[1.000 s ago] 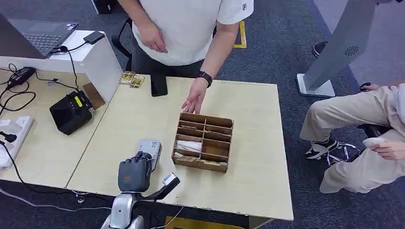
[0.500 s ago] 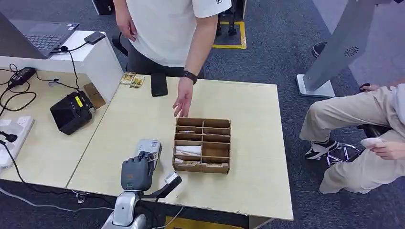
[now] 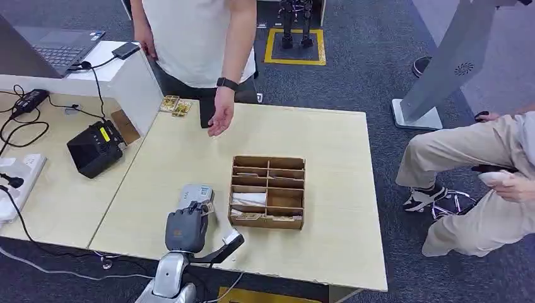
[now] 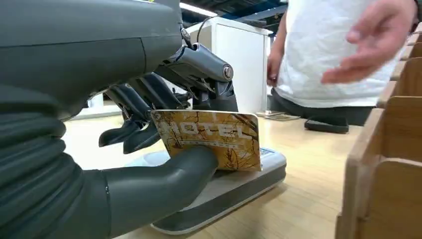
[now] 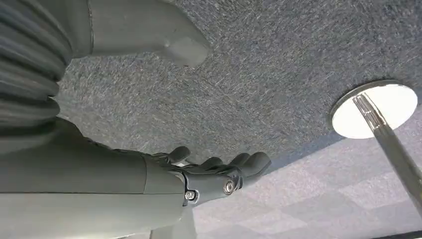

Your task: Pass the card to the sensor for recognition and then transmit it.

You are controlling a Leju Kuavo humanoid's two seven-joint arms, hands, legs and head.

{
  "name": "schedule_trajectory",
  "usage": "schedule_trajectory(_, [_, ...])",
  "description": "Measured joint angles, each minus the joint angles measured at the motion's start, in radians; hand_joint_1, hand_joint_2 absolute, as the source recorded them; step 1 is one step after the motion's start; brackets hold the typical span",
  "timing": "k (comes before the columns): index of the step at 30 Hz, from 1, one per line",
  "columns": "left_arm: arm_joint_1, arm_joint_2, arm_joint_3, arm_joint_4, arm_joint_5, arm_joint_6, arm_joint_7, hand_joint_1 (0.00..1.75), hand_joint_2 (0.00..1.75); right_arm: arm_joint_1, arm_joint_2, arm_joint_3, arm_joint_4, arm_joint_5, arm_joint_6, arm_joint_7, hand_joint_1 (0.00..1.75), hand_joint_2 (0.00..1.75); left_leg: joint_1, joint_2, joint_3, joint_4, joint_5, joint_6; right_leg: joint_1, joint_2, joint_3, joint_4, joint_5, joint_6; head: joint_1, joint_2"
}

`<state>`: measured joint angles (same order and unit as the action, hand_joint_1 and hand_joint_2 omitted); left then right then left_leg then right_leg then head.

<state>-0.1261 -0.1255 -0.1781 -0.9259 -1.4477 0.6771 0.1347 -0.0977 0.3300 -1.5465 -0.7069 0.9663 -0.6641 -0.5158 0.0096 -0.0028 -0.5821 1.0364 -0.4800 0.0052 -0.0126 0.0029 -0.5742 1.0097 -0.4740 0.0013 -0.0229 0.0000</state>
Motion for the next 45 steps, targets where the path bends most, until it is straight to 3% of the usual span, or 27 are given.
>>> schedule_trajectory(11, [-0.004,0.006,-0.017,0.007,0.035,0.016,-0.009,1.75,1.75,0.0,0.0,0.0,-0.001,0.0,0.0,-0.002,0.0,1.75,0.0,0.0,0.001,0.0,0.0,0.0,0.0,0.0,0.001,0.0,0.0,0.0,0.0,0.0])
schedule_trajectory(13, [0.007,0.003,-0.017,-0.025,0.12,0.027,-0.087,1.75,1.75,0.001,0.0,0.0,-0.001,0.0,0.0,-0.002,0.0,1.75,0.0,0.0,0.002,0.0,0.0,0.0,0.0,0.0,0.001,0.0,0.0,0.0,0.0,0.0])
schedule_trajectory(15, [0.03,-0.027,0.001,-0.094,0.279,0.029,-0.276,1.75,1.75,0.006,0.0,0.0,-0.006,0.007,0.0,0.001,0.0,1.75,0.0,-0.001,0.001,0.0,0.0,0.0,0.0,-0.001,0.001,0.0,0.0,0.0,0.0,0.0])
schedule_trajectory(17, [0.043,-0.075,0.033,-0.142,0.397,0.029,-0.41,1.75,1.75,0.01,0.0,0.0,-0.01,0.014,0.0,0.001,0.0,1.75,0.0,-0.001,0.0,0.0,0.0,0.0,0.0,-0.001,-0.001,0.0,0.0,0.0,0.0,0.0])
schedule_trajectory(18, [0.047,-0.098,0.042,-0.175,0.439,0.029,-0.456,1.75,1.75,0.012,0.0,0.0,-0.011,0.017,0.0,0.0,0.0,1.75,0.0,-0.001,-0.002,0.0,0.0,0.0,0.0,-0.001,-0.001,0.0,0.0,0.0,0.0,0.0])
schedule_trajectory(20, [0.033,-0.125,0.045,-0.245,0.504,0.029,-0.488,1.75,1.75,0.016,0.0,0.0,-0.013,0.022,0.0,-0.001,0.0,1.75,0.0,-0.001,-0.002,0.001,0.0,0.0,0.0,-0.001,-0.002,0.0,0.001,0.001,0.0,0.0])
schedule_trajectory(23, [-0.031,-0.127,0.041,-0.303,0.561,0.028,-0.489,1.75,1.75,0.015,0.001,0.0,-0.01,0.038,0.0,-0.023,0.0,1.75,0.0,-0.001,-0.002,0.001,0.001,0.0,0.0,-0.001,-0.002,0.0,0.001,0.0,0.0,0.0])
schedule_trajectory(27, [-0.199,-0.098,0.022,-0.317,0.595,0.022,-0.389,1.75,1.75,0.013,0.001,0.0,-0.002,0.09,0.0,-0.037,0.0,1.75,0.001,-0.001,-0.002,0.001,0.002,-0.002,0.0,-0.001,-0.002,0.0,0.002,-0.002,0.0,0.0])
schedule_trajectory(33, [-0.384,-0.062,-0.001,-0.224,0.627,0.008,-0.285,1.75,1.75,0.007,0.001,0.0,0.026,0.107,0.0,-0.06,0.0,1.75,0.001,-0.001,-0.003,0.0,0.003,-0.003,0.001,-0.001,-0.003,0.001,0.003,-0.002,0.0,0.0])
schedule_trajectory(41, [-0.51,-0.038,-0.031,-0.106,0.634,0.0,-0.242,1.75,1.75,0.002,0.001,0.0,0.052,0.129,0.0,-0.059,0.0,1.75,0.001,-0.001,-0.004,0.0,0.003,-0.003,0.0,-0.001,-0.004,0.001,0.003,-0.002,0.0,0.0])
schedule_trajectory(42, [-0.517,-0.036,-0.034,-0.098,0.639,0.0,-0.243,1.55,1.75,0.002,0.001,0.0,0.054,0.128,0.0,-0.06,0.0,1.75,0.001,-0.001,-0.004,0.0,0.003,-0.003,0.001,0.0,-0.005,0.001,0.003,-0.002,0.0,0.0])
schedule_trajectory(43, [-0.523,-0.035,-0.037,-0.09,0.651,0.001,-0.251,0.0,1.75,0.002,0.001,0.001,0.058,0.122,0.0,-0.065,0.0,1.75,0.001,-0.001,-0.004,0.0,0.003,-0.003,0.0,0.0,-0.005,0.001,0.003,-0.002,0.0,0.0])
schedule_trajectory(45, [-0.529,-0.035,-0.039,-0.083,0.676,0.001,-0.262,0.0,1.75,0.001,0.001,0.001,0.063,0.12,0.0,-0.067,0.0,1.75,0.001,0.0,-0.005,0.0,0.003,-0.003,0.0,0.001,-0.006,0.001,0.003,-0.002,0.0,0.0])
